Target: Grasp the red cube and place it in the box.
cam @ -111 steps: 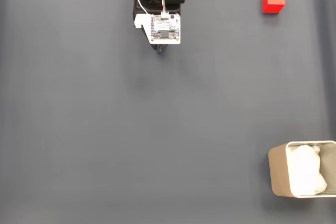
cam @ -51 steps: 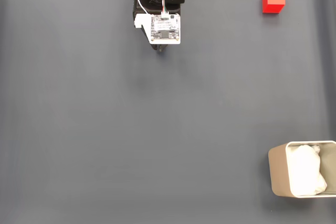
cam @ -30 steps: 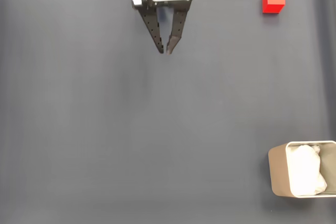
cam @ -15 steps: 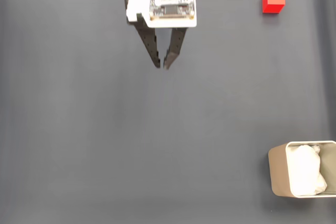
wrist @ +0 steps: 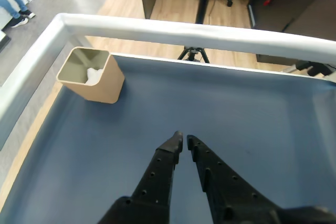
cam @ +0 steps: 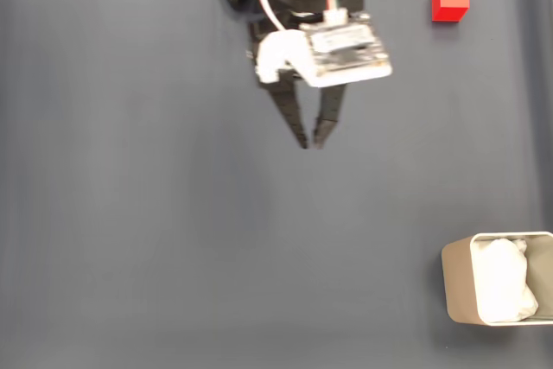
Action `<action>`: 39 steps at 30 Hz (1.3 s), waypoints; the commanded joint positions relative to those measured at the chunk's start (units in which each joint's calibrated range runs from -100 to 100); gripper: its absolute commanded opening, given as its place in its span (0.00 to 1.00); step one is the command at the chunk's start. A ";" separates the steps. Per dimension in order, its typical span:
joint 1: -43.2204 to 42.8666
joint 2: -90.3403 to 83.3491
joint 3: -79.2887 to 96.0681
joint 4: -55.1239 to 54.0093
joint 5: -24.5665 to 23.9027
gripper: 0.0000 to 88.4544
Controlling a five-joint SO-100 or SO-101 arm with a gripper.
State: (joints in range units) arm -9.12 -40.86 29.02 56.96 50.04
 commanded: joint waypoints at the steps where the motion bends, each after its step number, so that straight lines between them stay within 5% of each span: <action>1: -4.44 -0.21 0.45 -1.72 0.78 0.00; 39: -41.44 -9.92 12.49 -0.65 2.30 0.02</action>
State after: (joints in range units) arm -48.96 -48.68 41.50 56.25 52.09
